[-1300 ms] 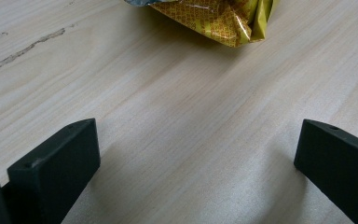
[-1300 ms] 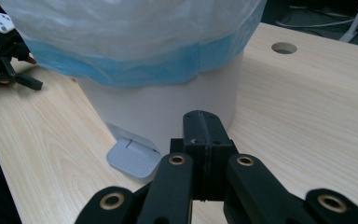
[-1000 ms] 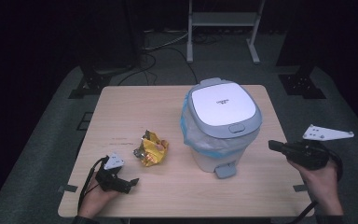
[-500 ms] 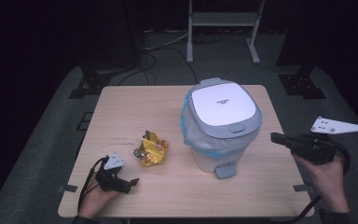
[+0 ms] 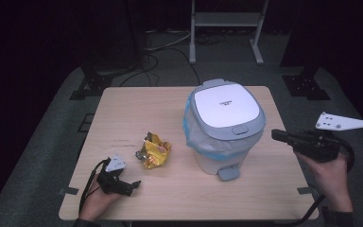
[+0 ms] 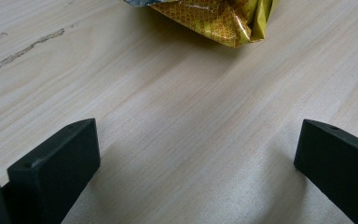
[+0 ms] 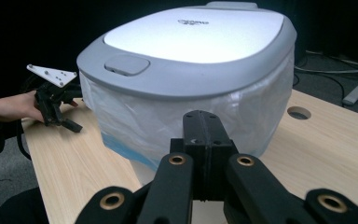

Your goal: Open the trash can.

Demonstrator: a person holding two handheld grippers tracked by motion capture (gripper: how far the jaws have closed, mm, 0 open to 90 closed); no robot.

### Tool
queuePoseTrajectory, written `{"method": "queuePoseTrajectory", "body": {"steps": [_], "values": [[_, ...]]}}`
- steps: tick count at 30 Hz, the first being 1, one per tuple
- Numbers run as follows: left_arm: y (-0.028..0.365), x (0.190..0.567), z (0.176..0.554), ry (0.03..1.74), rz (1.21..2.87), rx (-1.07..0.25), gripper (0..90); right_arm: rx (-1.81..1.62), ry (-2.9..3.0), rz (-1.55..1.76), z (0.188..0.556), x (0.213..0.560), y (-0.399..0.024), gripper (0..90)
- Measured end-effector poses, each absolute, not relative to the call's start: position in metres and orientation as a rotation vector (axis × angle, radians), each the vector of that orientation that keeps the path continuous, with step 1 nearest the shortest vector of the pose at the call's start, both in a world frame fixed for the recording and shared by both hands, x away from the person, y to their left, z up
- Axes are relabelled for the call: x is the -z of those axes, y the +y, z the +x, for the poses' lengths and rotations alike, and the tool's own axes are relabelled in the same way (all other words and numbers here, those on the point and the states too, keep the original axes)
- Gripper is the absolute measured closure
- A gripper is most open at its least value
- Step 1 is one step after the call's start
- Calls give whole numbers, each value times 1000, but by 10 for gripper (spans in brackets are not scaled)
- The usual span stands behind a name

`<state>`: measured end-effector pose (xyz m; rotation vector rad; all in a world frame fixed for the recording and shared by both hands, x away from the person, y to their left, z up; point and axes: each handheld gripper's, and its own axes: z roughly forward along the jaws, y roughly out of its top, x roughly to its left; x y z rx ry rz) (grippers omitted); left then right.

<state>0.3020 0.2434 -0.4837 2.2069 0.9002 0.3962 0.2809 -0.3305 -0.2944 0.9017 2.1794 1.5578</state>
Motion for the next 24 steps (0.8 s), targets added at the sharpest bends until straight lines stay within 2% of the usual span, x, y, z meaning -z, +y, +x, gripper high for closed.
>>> {"method": "queuePoseTrajectory", "body": {"steps": [24], "values": [[243,484,302,900,2207,-396,0,-1640,2170,789,284,271,-310,900]]}}
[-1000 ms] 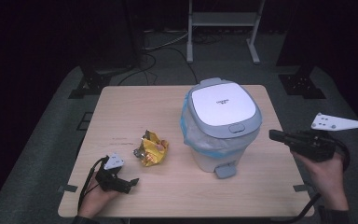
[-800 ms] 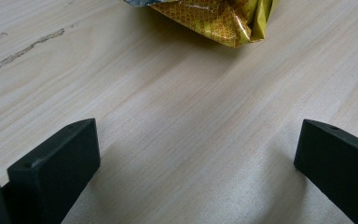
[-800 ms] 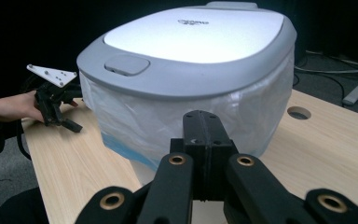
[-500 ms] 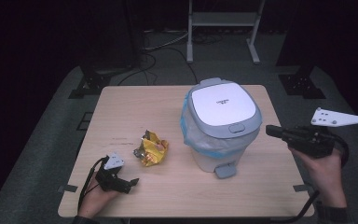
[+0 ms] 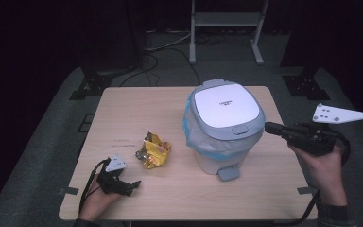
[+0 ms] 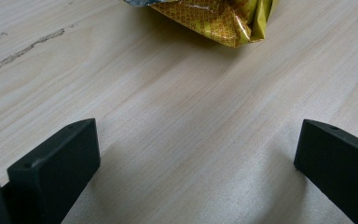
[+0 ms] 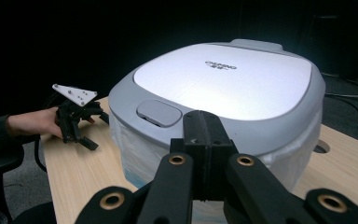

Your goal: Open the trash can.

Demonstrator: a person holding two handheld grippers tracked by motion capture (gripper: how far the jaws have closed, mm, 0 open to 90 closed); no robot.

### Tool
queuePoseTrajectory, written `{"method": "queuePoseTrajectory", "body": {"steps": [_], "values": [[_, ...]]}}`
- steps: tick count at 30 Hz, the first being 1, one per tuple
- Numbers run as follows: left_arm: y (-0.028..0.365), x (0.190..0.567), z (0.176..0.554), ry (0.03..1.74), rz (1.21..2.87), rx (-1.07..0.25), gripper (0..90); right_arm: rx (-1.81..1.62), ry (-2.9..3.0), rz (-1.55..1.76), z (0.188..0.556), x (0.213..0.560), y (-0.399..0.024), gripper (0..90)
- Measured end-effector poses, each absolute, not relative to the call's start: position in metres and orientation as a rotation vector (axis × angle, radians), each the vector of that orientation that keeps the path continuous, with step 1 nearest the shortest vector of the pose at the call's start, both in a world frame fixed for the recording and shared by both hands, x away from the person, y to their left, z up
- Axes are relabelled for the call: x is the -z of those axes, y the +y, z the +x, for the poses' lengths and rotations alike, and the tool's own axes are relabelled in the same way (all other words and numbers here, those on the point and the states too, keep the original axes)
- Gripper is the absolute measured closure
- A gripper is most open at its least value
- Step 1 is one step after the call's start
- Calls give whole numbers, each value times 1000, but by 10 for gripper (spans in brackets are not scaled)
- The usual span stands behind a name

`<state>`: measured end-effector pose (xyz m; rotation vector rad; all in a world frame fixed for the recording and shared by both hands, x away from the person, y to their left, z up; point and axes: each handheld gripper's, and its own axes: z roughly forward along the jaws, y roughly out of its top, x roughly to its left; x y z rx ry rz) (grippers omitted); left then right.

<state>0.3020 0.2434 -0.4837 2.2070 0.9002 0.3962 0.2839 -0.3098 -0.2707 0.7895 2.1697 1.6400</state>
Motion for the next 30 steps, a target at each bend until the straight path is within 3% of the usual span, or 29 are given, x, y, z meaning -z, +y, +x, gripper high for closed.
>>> {"method": "queuePoseTrajectory", "body": {"steps": [30], "values": [[244,484,302,900,2209,-396,0,-1683,2266,685,305,272,-268,899]]}}
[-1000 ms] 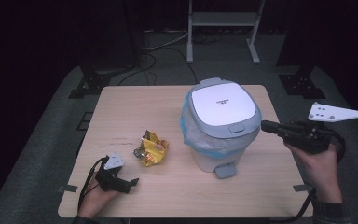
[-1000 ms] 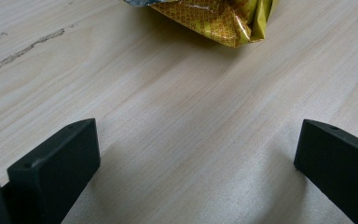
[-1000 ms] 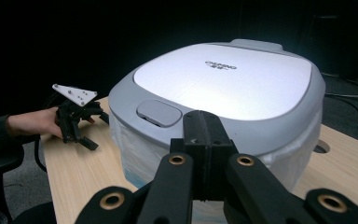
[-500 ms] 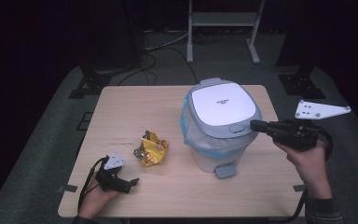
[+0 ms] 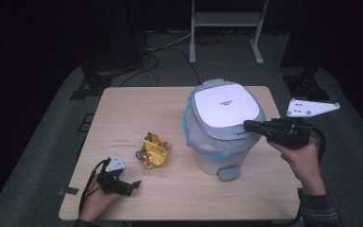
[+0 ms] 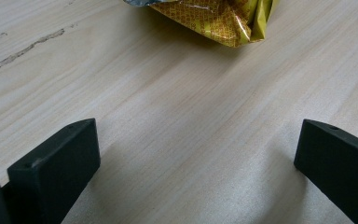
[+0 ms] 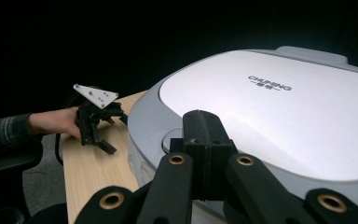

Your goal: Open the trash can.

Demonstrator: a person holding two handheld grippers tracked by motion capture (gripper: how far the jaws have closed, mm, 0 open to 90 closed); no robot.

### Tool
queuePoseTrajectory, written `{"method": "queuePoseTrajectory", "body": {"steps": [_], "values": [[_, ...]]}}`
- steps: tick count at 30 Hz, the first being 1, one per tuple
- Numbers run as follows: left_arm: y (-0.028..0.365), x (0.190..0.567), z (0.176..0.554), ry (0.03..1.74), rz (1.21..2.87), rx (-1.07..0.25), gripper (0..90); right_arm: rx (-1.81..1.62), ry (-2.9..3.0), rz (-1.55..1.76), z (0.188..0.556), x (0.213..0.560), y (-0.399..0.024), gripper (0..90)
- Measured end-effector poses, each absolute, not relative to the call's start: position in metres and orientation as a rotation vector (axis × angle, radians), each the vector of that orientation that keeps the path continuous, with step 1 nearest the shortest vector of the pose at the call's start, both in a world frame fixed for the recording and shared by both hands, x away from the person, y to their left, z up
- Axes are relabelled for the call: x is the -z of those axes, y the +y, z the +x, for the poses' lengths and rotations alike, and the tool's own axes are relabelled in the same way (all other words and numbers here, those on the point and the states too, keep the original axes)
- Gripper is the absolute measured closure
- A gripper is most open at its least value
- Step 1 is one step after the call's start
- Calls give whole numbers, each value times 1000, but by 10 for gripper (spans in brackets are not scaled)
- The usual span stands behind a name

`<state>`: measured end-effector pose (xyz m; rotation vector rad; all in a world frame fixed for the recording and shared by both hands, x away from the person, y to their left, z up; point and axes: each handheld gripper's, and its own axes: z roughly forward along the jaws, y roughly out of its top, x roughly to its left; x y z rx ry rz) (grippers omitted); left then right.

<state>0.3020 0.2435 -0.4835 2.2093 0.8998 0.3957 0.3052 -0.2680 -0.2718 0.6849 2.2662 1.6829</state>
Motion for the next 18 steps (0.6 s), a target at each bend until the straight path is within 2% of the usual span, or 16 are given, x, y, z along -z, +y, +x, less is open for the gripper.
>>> {"method": "queuePoseTrajectory", "body": {"steps": [18], "values": [[244,484,302,900,2210,-395,0,-1695,2304,650,312,277,-261,900]]}}
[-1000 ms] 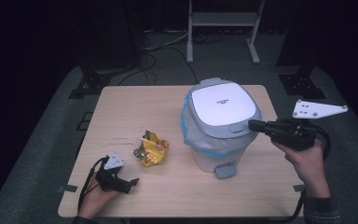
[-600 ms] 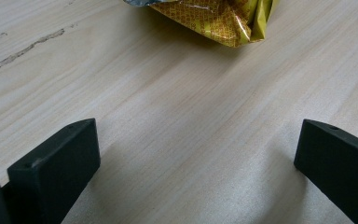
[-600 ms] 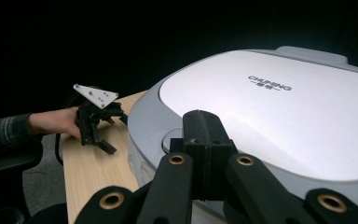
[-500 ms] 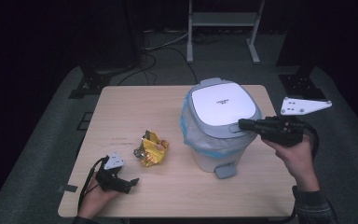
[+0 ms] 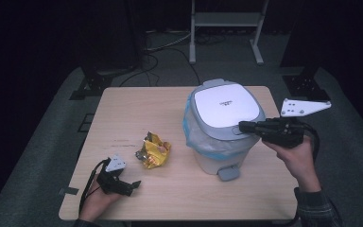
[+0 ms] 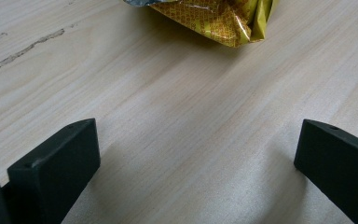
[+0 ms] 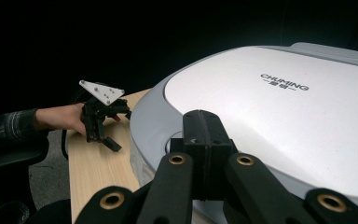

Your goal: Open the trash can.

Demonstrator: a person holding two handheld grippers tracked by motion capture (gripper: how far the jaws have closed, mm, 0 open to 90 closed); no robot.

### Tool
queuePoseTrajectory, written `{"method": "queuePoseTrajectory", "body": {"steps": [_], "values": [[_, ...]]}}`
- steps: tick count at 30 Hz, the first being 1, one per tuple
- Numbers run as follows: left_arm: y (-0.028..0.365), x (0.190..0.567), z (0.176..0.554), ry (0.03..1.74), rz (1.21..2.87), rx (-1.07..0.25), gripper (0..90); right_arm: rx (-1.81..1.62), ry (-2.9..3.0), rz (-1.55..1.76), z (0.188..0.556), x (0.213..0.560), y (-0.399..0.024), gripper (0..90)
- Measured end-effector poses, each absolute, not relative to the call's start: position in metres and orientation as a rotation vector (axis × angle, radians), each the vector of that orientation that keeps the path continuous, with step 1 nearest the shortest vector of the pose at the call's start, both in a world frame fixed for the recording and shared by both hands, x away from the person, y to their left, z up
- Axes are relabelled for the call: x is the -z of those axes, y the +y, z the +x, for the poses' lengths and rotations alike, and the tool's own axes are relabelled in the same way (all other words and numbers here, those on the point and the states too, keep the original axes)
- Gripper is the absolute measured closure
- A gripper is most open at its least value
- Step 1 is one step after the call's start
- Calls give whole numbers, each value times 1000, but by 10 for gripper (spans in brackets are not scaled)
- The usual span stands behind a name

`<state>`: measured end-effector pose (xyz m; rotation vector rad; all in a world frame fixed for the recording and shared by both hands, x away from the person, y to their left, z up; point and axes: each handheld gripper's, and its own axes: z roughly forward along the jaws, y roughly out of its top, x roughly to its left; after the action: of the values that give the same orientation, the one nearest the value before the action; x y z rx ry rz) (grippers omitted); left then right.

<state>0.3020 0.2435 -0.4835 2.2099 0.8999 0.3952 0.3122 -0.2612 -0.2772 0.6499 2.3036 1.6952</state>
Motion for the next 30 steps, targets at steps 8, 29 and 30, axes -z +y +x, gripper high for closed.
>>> {"method": "queuePoseTrajectory", "body": {"steps": [8,29,30], "values": [[244,484,302,900,2210,-395,0,-1693,2300,656,312,278,-262,900],[243,484,302,900,2207,-398,0,-1692,2245,669,299,269,-274,842],[243,484,302,900,2207,-398,0,-1693,2242,676,298,269,-275,838]]}}
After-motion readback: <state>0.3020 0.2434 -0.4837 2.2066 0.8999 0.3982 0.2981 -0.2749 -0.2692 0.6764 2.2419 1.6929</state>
